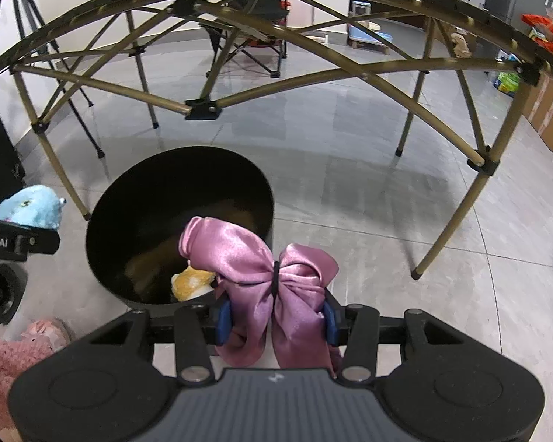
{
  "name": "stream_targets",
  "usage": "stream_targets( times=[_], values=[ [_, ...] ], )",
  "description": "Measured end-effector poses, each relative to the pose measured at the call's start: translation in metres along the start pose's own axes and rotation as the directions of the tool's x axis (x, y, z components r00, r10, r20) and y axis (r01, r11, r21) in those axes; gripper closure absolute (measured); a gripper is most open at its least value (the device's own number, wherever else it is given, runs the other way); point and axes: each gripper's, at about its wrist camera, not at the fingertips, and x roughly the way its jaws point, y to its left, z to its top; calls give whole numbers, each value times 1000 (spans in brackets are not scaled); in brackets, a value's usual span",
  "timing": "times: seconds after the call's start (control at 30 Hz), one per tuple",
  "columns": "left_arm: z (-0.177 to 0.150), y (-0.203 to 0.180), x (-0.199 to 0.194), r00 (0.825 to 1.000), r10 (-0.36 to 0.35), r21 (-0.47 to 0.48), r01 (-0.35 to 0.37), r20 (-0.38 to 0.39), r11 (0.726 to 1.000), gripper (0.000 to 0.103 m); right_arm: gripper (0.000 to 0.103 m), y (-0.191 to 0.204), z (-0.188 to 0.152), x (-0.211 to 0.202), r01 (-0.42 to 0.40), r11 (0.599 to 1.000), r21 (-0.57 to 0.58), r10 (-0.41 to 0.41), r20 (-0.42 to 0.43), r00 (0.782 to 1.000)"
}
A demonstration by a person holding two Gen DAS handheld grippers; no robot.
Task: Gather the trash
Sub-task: 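Lower the blue plush into the bin and open the left gripper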
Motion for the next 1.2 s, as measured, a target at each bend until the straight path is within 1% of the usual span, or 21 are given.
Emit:
stream_targets(
  times=[0.43, 0.77, 0.93, 1.2],
  values=[
    [23, -39, 8, 999, -38, 2, 38, -26, 999, 25, 58, -24, 3, 5, 27, 998, 62, -27, 10, 1000],
    [40, -64, 19, 997, -54, -10, 54, -50, 999, 25, 58, -38, 2, 10, 46, 994, 95, -47, 4, 999],
    [49, -74, 23, 996, -65, -18, 64, -55, 998, 25, 58, -42, 2, 14, 60, 992, 110, -60, -2, 998],
    [58, -82, 33, 994, -67, -44, 63, -86, 997, 25, 58, -48, 1, 20, 82, 989, 124, -81, -16, 997]
  ],
)
